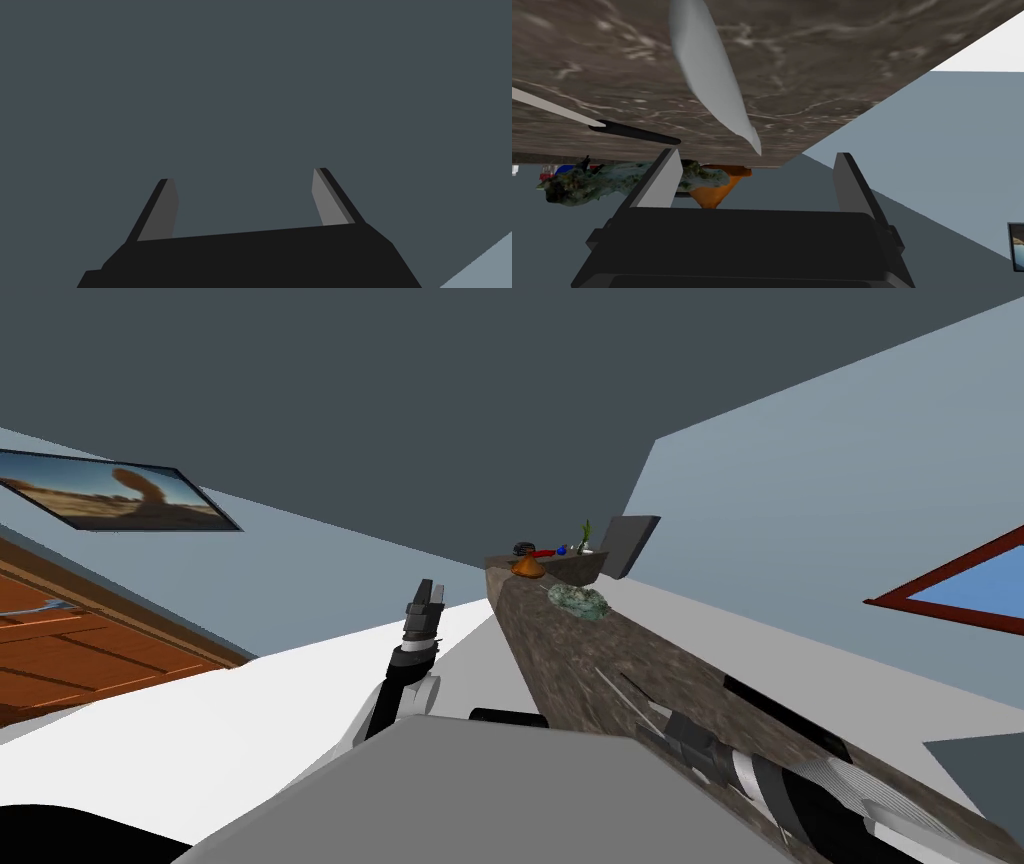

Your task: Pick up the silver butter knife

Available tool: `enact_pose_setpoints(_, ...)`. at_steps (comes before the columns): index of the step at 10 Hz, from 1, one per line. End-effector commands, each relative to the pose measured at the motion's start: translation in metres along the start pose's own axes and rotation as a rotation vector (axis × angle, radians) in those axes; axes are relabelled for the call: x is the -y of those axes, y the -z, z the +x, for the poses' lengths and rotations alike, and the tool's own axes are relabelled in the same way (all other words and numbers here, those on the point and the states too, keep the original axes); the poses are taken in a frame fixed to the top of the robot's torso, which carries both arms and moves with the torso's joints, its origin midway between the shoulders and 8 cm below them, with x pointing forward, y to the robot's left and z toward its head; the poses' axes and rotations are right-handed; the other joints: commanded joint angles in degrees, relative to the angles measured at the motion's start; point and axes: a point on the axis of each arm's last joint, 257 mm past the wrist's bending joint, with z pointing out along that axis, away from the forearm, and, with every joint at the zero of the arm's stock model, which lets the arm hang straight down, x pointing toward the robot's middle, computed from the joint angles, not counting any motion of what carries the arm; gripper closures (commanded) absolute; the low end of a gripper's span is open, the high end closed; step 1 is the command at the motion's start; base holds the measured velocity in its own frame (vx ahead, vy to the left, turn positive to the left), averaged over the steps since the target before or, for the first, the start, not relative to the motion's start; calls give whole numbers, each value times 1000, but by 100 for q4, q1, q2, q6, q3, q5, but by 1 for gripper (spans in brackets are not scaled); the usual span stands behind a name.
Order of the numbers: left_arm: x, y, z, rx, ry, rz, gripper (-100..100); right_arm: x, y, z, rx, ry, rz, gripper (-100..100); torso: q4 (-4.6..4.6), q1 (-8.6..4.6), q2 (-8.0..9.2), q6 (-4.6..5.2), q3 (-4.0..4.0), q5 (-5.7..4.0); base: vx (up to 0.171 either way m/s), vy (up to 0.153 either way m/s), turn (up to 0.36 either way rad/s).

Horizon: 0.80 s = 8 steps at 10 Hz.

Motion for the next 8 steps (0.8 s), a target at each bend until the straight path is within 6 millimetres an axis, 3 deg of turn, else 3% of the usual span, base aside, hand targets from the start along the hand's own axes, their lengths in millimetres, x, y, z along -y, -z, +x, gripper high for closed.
enact_pose_setpoints(1, 0, 0, 0, 0, 0, 0, 0, 0, 0, 0, 0, 0, 0, 0, 0, 0, 0, 0, 0, 0, 8, 2, 1)
enact_pose_setpoints(2, 0, 0, 0, 0, 0, 0, 0, 10, -2, 1, -2, -23, 27, -100, 3, -3, 13, 1, 8, -1, -70, -8, 233)
enact_pose_setpoints(8, 0, 0, 0, 0, 0, 0, 0, 69, -12, 5, -1, -167, 186, -100, 24, -21, 102, 0, 60, -5, -213, -16, 368)
